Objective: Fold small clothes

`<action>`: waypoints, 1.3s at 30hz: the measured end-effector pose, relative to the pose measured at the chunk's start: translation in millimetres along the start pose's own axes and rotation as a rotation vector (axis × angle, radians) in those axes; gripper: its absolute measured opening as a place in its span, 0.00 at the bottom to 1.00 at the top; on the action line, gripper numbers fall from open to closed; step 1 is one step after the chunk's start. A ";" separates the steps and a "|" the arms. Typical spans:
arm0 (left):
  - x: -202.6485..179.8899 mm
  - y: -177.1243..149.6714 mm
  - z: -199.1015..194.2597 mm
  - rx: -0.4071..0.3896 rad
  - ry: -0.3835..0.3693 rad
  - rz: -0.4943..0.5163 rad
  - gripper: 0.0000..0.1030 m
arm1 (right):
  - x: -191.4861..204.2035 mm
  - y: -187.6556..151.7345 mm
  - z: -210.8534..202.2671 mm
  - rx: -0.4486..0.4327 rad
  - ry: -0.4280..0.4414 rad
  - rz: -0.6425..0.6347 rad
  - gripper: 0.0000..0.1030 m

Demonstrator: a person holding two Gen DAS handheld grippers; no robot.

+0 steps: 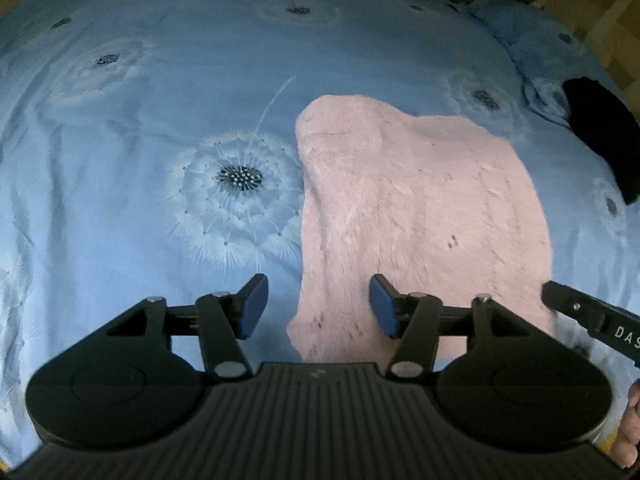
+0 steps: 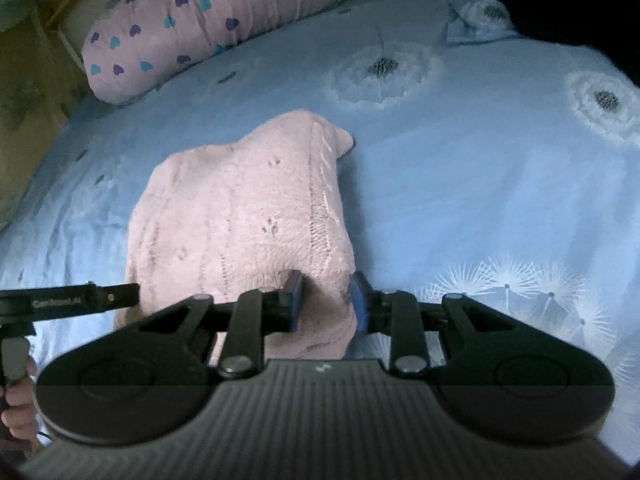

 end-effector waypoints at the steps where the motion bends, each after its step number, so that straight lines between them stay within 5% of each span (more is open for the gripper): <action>1: -1.2 -1.3 -5.6 0.005 -0.006 0.004 0.64 | 2.8 0.4 -5.4 -0.004 0.004 -0.006 0.30; 4: -4.8 -6.7 -22.4 -0.003 -0.010 0.020 0.72 | 11.0 -0.7 -19.3 -0.015 0.032 -0.005 0.33; 6: -8.6 -11.5 -32.7 -0.013 -0.001 0.034 0.82 | 13.5 -1.2 -27.2 -0.028 0.029 -0.002 0.49; 12: -20.3 -24.8 -54.4 -0.040 0.037 0.083 0.93 | 20.7 -6.3 -48.3 -0.058 0.034 -0.013 0.66; 23: -35.0 -40.6 -61.7 -0.047 0.100 0.139 0.97 | 23.6 -20.1 -68.1 -0.075 0.015 -0.019 0.73; 39: -29.4 -53.9 -35.9 0.018 0.112 0.087 0.97 | 21.1 -35.4 -54.3 -0.075 -0.032 -0.082 0.73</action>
Point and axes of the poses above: each gripper's, at about its wrist camera, not at the fingertips, and z roughly the way its jaws point, x to its left, y to its top, the point moved 8 cm from there along z, roughly the way its jaws point, and after that the axes turned 4 degrees about -z, right-handed, at the moved point
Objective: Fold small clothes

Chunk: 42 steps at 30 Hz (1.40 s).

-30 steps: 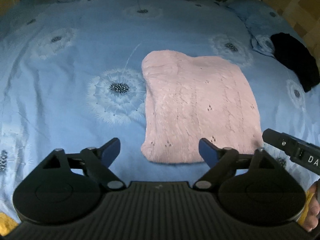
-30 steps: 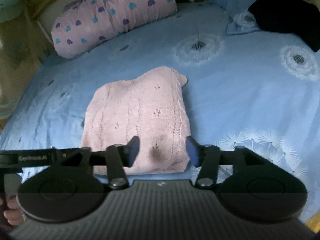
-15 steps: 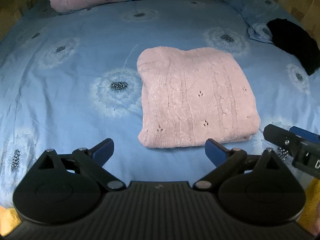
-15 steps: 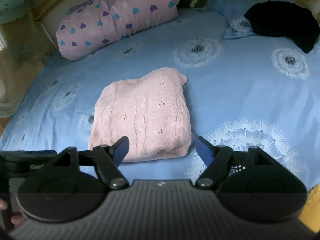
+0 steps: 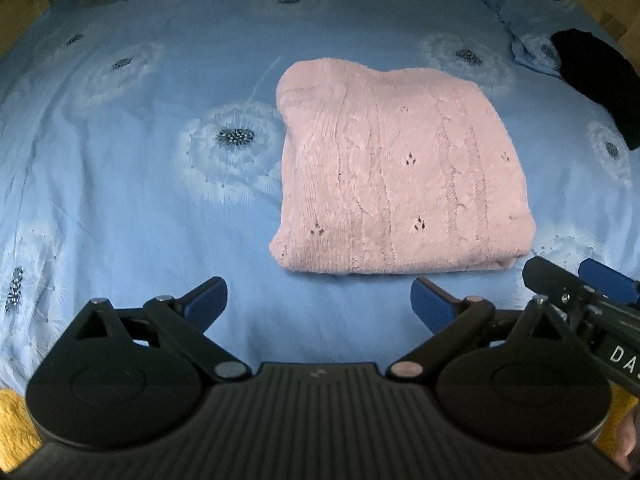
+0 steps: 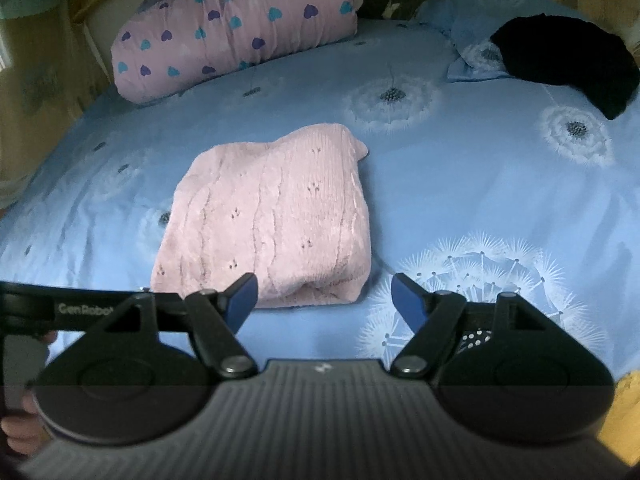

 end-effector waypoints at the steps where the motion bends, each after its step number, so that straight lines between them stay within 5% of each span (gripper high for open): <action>1: -0.4 -0.1 1.1 0.002 0.001 0.003 0.97 | -0.7 -0.7 1.2 0.002 -0.001 0.003 0.73; 42: -9.1 -4.4 2.0 -0.011 0.017 0.062 0.97 | -6.2 -3.9 6.9 0.013 0.006 0.025 0.73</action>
Point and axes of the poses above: each gripper's, at about its wrist camera, not at the fingertips, and z roughly the way its jaws point, x to its left, y to its top, the point moved 8 cm from there along z, roughly the way its jaws point, and after that the axes turned 4 degrees about -z, right-handed, at the moved point
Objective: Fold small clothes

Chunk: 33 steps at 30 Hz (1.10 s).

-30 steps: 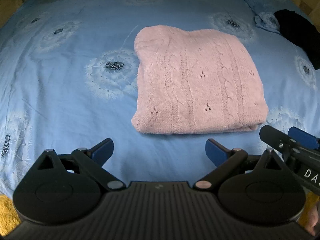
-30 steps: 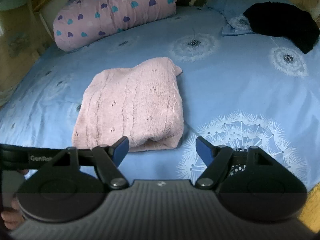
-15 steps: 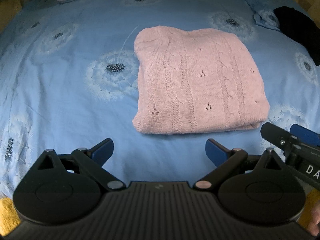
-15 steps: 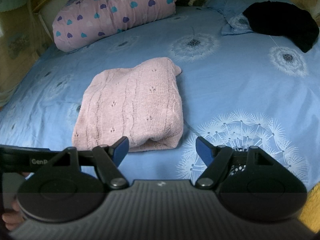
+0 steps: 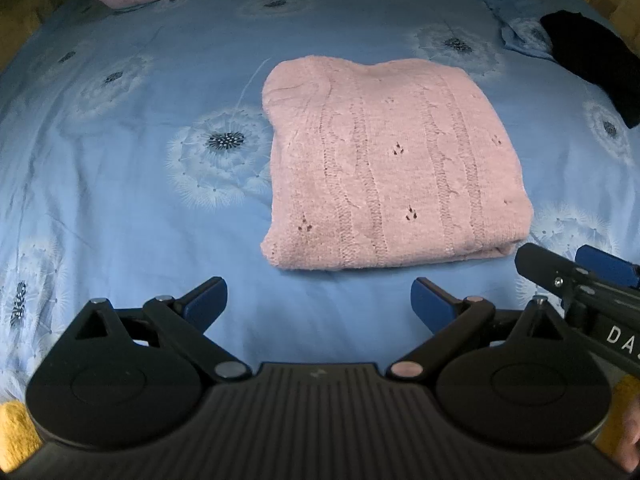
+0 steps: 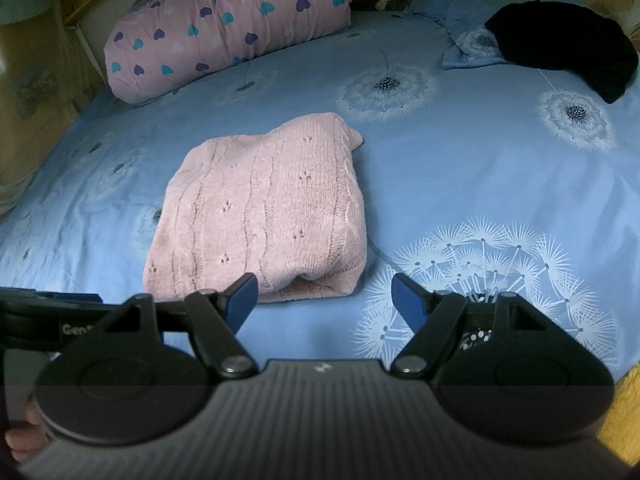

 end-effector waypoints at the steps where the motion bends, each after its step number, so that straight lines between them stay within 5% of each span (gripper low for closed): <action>1: 0.0 0.0 0.1 -0.001 0.000 0.001 0.97 | 0.1 0.2 0.0 -0.001 0.000 -0.001 0.73; 33: 1.3 -0.2 3.6 0.011 -0.007 -0.006 0.97 | -0.1 -0.1 1.5 0.002 0.002 -0.001 0.73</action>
Point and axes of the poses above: each gripper's, at about its wrist camera, not at the fingertips, and z roughly the way its jaws point, x to its left, y to its top, the point moved 8 cm from there along z, roughly the way its jaws point, and after that the axes turned 4 degrees about -z, right-handed, at the moved point
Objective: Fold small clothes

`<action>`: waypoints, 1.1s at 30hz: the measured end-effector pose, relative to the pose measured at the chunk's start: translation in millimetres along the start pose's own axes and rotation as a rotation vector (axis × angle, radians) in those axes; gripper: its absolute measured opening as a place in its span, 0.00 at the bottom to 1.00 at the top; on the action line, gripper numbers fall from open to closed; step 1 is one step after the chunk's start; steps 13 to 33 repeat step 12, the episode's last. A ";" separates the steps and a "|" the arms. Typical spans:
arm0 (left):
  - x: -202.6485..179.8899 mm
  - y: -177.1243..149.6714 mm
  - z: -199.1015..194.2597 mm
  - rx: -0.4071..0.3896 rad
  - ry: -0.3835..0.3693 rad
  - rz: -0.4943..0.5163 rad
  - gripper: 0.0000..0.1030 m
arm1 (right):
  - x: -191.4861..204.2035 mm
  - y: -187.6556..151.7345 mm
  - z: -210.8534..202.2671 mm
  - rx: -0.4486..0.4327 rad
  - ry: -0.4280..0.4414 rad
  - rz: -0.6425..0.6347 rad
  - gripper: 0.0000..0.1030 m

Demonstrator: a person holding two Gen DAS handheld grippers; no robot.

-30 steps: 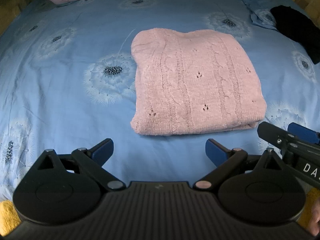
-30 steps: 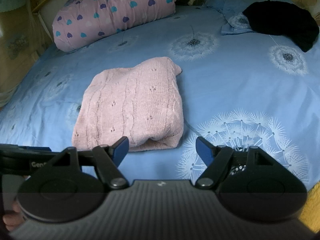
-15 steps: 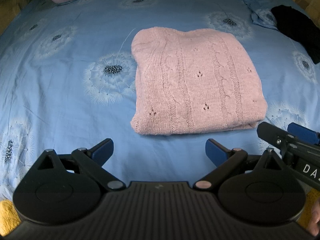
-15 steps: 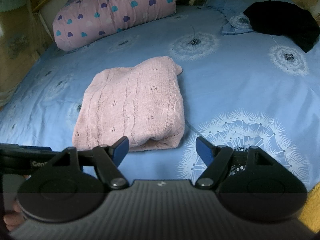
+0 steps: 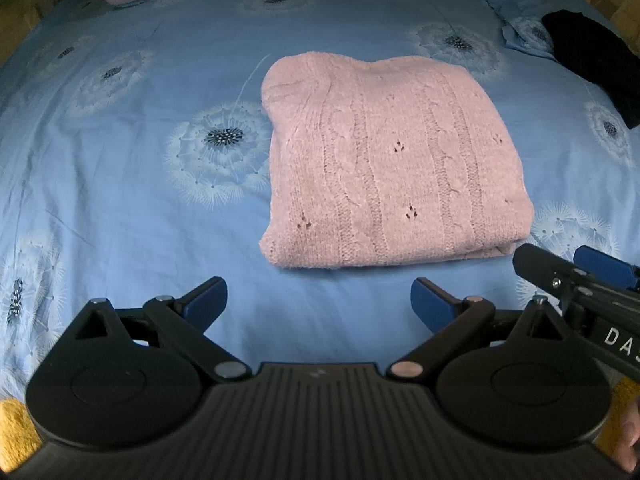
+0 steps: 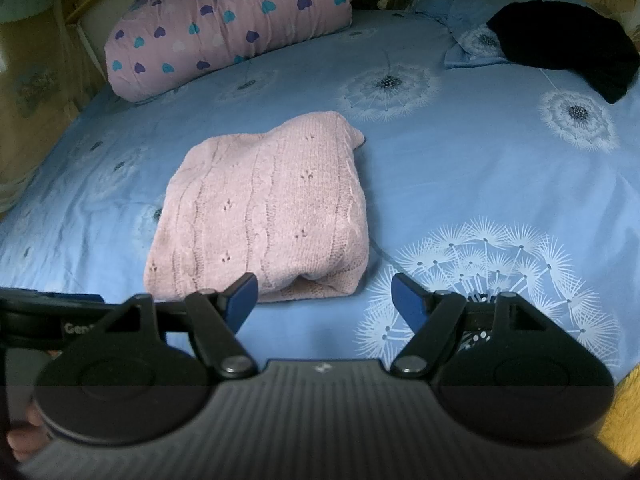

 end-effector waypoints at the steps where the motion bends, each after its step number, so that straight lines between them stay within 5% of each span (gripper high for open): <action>1: 0.0 -0.1 0.0 0.001 -0.001 0.001 0.97 | 0.1 -0.1 0.1 0.001 0.000 0.000 0.73; 33: -2.2 -0.9 2.5 0.014 -0.013 0.002 0.97 | 0.1 -0.4 0.1 0.002 -0.001 -0.001 0.73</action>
Point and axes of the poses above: each gripper's, at about its wrist camera, not at the fingertips, and z roughly the way its jaws point, x to its left, y to its top, the point moved 8 cm from there along z, roughly the way its jaws point, and after that the axes turned 4 degrees about -z, right-handed, at the moved point
